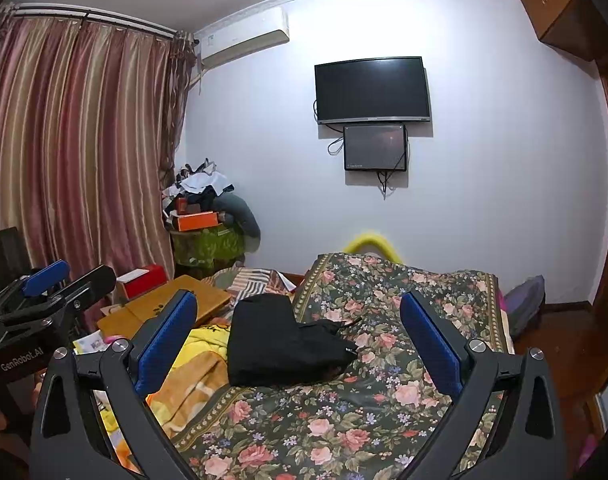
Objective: Fold large clothes
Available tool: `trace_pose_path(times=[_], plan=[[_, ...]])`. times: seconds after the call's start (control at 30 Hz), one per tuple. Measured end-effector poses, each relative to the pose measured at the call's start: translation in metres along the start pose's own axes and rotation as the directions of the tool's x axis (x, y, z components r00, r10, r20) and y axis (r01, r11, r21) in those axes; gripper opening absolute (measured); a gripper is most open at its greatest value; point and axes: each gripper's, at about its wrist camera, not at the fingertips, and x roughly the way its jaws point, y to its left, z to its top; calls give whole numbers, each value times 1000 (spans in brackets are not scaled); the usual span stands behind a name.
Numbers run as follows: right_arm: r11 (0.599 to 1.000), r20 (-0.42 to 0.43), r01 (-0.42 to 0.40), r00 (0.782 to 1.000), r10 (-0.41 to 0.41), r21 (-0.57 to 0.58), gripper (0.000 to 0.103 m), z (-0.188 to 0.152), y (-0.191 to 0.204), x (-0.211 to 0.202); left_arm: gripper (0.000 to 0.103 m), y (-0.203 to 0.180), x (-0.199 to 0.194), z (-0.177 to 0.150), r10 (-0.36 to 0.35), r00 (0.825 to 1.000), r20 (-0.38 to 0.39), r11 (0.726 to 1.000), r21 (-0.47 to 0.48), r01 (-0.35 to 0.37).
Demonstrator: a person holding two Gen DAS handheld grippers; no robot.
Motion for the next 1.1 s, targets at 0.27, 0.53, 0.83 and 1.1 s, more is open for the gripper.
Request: trace_pose_path(times=[0.27,0.53,0.83,1.1], plan=[[1000,-3,0,1000,0,3,101,3,1,-2,99,2,2,0,-4,1000,-8,1000,-8,4],[1000,-4,0,1000,0,7,101,3,0,-1,99,2,4,-2,-9,1000,-14,1000,-5,9],[1000,-4,2,1000,-2,12,101,5,1,-4,100,2,7,-4,-25,999,-24,1000,-8,25],[1000,-3,8,1000,-8,26,101,6,2,-6,100,-3,9,-5,-35,999,-31,999,8,35]])
